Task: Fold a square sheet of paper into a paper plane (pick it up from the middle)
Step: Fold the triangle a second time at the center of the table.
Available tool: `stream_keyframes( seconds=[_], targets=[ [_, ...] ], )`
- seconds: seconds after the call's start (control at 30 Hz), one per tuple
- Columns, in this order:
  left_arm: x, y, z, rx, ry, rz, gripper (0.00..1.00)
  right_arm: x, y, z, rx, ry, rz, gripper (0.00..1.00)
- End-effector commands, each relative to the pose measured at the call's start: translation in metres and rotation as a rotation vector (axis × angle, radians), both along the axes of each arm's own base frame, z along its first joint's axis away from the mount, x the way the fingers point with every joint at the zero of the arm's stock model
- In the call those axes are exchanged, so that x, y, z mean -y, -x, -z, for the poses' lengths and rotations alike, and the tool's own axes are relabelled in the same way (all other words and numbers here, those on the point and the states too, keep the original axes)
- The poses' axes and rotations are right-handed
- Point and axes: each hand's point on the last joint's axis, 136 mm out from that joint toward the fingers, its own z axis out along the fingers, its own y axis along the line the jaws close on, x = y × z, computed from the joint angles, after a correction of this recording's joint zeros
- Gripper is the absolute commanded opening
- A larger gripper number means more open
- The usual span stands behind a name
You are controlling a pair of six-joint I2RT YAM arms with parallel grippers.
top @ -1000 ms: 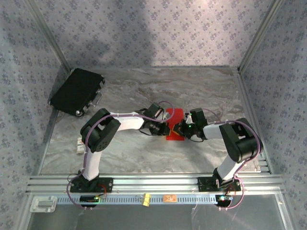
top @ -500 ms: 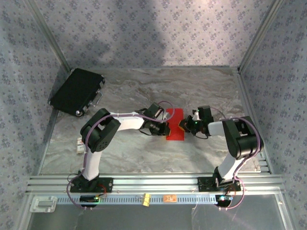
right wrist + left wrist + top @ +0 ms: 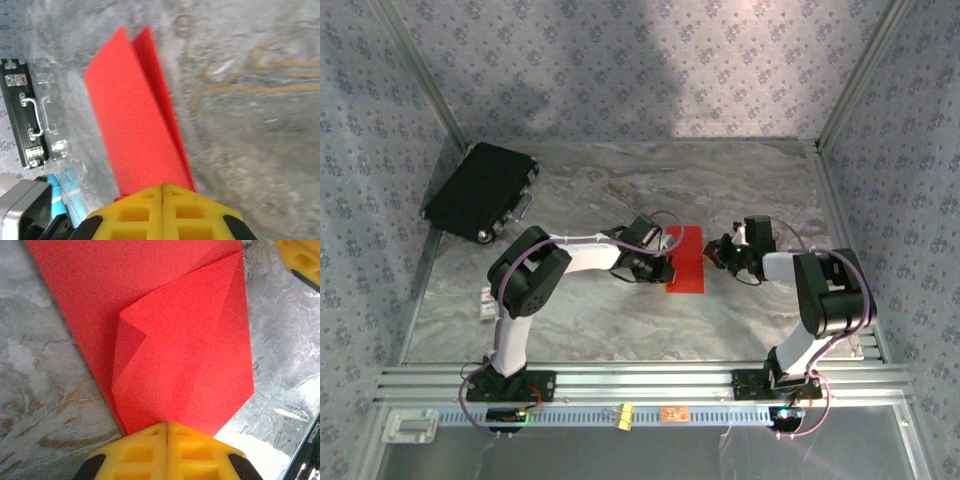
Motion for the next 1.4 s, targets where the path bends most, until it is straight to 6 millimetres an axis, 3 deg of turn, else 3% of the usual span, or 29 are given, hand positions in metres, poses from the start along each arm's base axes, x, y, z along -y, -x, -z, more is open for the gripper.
stream_keyframes(
  seconds=[0.0,0.13,0.3,0.4,0.57,0.7,1.03,1.37],
  targets=[
    [-0.033,0.015,0.039,-0.065,-0.172,-0.016,0.0,-0.015,0.008,-0.004,0.006,-0.003,-0.07,0.02],
    [-0.031,0.014,0.036,-0.064,-0.165,-0.017,0.0,-0.024,0.014,0.009,-0.025,-0.014,-0.102,0.01],
    [-0.024,0.01,0.026,-0.057,-0.141,-0.015,0.0,-0.012,0.023,0.035,-0.103,0.043,-0.066,0.0],
    [-0.014,0.002,0.006,-0.031,-0.099,-0.018,0.0,-0.006,0.03,0.046,-0.134,0.06,-0.051,0.0],
    [0.01,-0.016,-0.041,0.031,-0.001,-0.018,0.02,-0.006,0.032,0.048,-0.137,0.058,-0.053,0.0],
    [0.028,-0.02,-0.055,0.007,0.069,0.003,0.01,-0.006,0.031,0.047,-0.132,0.061,-0.05,0.0],
    [0.04,-0.008,-0.022,-0.092,0.024,0.04,0.0,-0.006,0.031,0.048,-0.132,0.059,-0.043,0.0],
    [0.015,0.008,0.019,-0.134,-0.091,0.03,0.0,-0.006,0.034,0.051,-0.137,0.063,-0.047,0.0]
  ],
)
